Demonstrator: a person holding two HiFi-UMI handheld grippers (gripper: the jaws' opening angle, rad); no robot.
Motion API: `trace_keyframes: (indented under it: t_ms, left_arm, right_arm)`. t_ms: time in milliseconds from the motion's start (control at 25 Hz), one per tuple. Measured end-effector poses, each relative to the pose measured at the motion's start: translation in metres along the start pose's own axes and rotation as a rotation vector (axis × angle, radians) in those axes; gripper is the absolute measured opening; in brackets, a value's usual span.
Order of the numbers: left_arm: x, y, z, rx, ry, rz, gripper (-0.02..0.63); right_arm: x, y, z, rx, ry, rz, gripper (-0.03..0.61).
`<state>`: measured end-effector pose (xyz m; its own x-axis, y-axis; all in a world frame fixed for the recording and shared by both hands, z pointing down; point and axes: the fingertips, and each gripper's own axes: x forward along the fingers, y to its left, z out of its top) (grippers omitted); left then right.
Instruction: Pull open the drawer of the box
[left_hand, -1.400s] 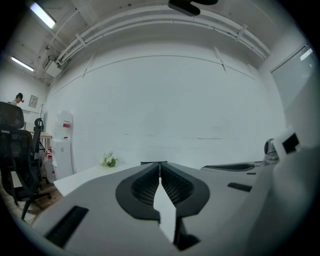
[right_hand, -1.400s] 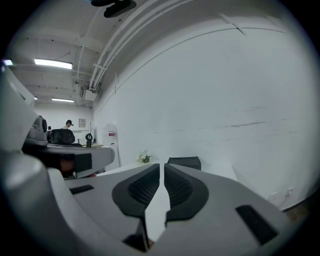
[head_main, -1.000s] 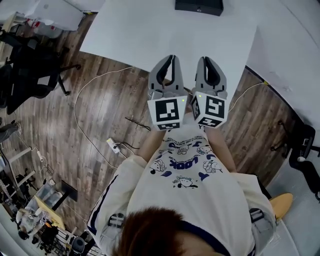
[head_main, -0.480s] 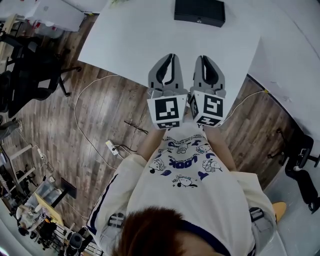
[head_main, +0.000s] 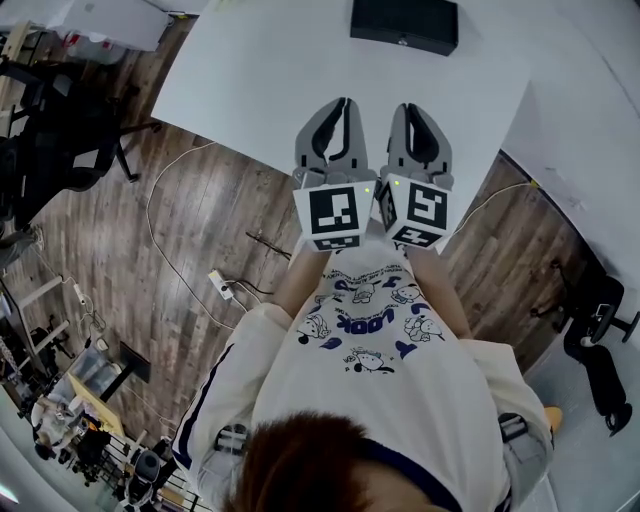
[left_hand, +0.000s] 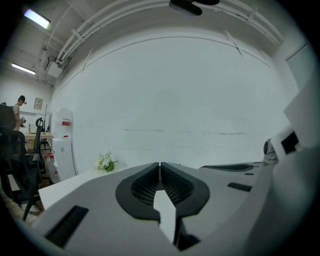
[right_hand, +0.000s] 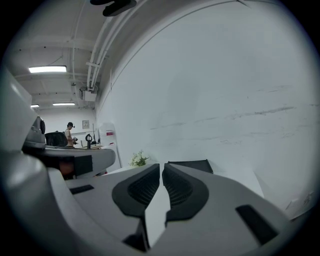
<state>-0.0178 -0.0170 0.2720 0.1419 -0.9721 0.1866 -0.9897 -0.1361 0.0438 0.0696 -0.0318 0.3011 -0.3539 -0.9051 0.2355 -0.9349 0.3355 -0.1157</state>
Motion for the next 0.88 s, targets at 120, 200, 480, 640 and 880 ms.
trace_keyframes:
  t_ms: [120,200,480,640,880]
  left_arm:
    - [0.007,0.000,-0.001,0.000,0.009,-0.004,0.025]
    - [0.012,0.002,-0.001,-0.001,0.012,-0.010,0.025]
    - [0.037,0.009,-0.003,0.002,0.029,-0.044,0.025]
    - [0.052,0.017,-0.005,-0.004,0.037,-0.061,0.025]
    - [0.078,0.020,-0.006,-0.006,0.060,-0.109,0.025]
  right_arm:
    - [0.006,-0.003,0.002,0.009,-0.001,-0.008,0.044]
    - [0.011,-0.005,0.003,0.012,0.000,-0.018,0.046]
    - [0.031,-0.016,0.001,0.030,0.025,-0.067,0.046]
    - [0.045,-0.020,-0.001,0.027,0.039,-0.099,0.046]
    - [0.068,-0.028,-0.001,0.031,0.068,-0.151,0.046]
